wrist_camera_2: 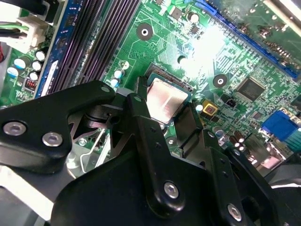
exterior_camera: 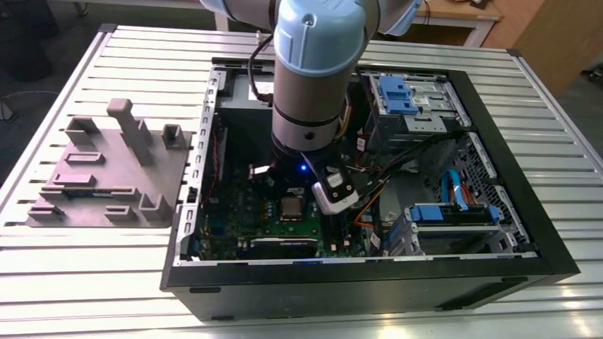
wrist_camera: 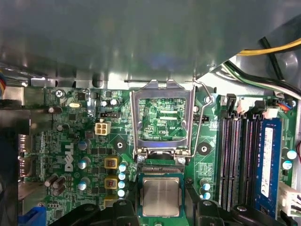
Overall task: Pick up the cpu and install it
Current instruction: 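Place the cpu into insertion slot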
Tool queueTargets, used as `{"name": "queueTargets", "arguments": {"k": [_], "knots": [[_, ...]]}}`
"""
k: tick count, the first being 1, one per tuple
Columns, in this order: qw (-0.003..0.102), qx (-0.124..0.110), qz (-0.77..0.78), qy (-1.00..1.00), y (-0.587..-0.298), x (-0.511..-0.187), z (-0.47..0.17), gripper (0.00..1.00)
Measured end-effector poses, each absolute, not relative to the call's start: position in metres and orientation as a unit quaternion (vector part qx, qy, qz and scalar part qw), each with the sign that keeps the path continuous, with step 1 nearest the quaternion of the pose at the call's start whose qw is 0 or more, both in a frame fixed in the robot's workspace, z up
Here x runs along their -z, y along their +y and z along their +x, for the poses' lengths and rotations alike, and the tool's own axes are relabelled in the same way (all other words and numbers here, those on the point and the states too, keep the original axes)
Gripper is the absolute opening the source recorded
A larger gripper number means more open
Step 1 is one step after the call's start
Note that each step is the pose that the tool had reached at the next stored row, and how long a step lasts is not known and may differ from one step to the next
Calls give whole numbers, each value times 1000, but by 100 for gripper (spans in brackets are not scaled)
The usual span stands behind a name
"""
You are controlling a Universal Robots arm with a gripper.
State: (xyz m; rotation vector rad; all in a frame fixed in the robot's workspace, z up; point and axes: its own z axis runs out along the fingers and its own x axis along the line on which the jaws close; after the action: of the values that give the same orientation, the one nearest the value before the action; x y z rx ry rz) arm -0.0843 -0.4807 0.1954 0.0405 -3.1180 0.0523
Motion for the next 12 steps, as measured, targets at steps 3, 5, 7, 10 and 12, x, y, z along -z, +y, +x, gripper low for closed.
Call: {"name": "queueTargets", "arguments": {"k": [3,5,7,10,12], "knots": [[12,-17,13,-1000,-481,-193,-84,47],[12,-17,13,-1000,-481,-192,-84,47],[12,-17,13,-1000,-481,-190,-84,47],[12,-17,13,-1000,-481,-190,-84,47],[12,-17,13,-1000,-481,-190,-84,47]]}}
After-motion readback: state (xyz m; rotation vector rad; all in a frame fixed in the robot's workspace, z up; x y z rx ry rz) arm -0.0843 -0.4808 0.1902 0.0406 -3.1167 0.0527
